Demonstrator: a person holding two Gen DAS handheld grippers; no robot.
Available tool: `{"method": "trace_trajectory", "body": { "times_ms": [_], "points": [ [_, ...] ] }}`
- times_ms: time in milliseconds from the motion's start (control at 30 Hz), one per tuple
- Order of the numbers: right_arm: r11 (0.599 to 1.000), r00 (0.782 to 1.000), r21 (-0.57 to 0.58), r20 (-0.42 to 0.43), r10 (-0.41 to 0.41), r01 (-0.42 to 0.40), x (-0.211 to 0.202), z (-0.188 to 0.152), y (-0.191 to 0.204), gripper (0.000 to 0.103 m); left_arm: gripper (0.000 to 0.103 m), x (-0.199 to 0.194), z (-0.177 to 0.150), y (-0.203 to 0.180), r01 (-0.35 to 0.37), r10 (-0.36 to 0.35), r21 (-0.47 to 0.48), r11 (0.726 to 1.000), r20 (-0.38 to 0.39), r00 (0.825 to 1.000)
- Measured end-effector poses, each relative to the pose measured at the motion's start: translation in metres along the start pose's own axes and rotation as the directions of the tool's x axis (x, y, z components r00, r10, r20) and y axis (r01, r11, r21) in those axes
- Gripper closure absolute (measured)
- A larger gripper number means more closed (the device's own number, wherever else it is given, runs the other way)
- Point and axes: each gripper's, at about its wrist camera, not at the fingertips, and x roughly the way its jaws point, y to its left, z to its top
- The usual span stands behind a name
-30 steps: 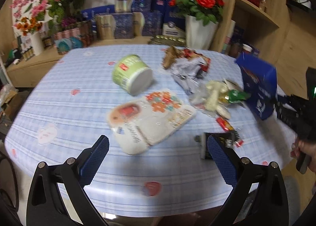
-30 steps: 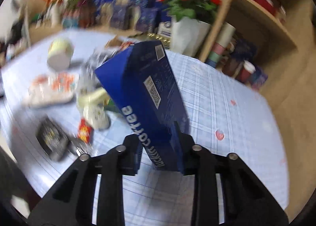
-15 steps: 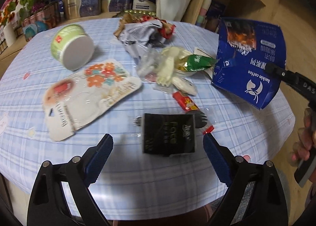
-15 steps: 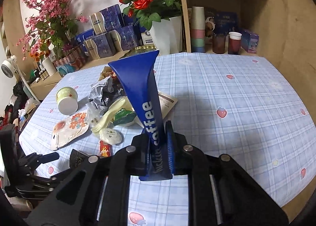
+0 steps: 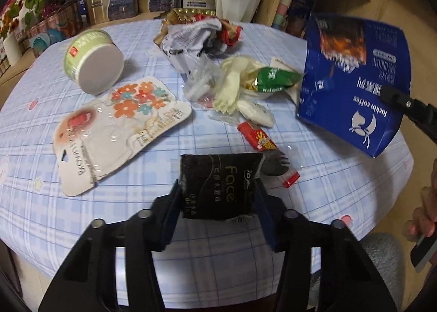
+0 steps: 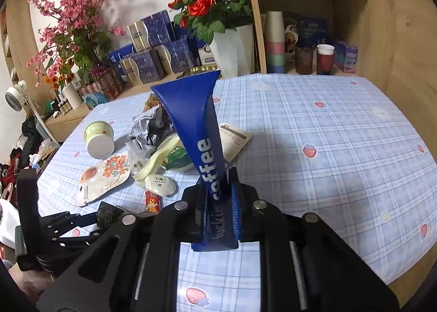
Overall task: Collect trash
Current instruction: 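Carry the coffee box and face packet down over the brown bin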
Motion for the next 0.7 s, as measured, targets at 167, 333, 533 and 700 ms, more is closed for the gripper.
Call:
{"method": "trace_trajectory", "body": {
  "times_ms": [167, 333, 533, 700],
  "points": [
    [1.0, 1.0, 0.01, 0.021, 0.009, -0.009, -0.014, -0.002, 0.003, 0.086, 0.092, -0.015, -0.003, 0.007, 0.01, -0.01, -0.019, 1.0, 0.001, 1.0],
    [1.0, 1.0, 0.006, 0.024, 0.012, -0.012, -0.022, -0.006, 0.008, 0.086, 0.093, -0.022, -0.008, 0.004, 0.035, -0.035, -0.011, 0.999, 0.016, 0.999],
    [1.0, 0.999, 0.002, 0.034, 0.023, -0.023, -0.035, -0.008, 0.012, 0.086, 0.095, -0.052, -0.005, -0.003, 0.037, -0.039, 0.018, 0.999, 0.097, 0.995],
    [0.999, 0.997, -0.003, 0.064, 0.034, -0.033, -0.053, -0.007, 0.017, 0.086, 0.096, -0.085, -0.002, 0.002, 0.039, -0.039, 0.001, 0.999, 0.168, 0.985]
  ]
}}
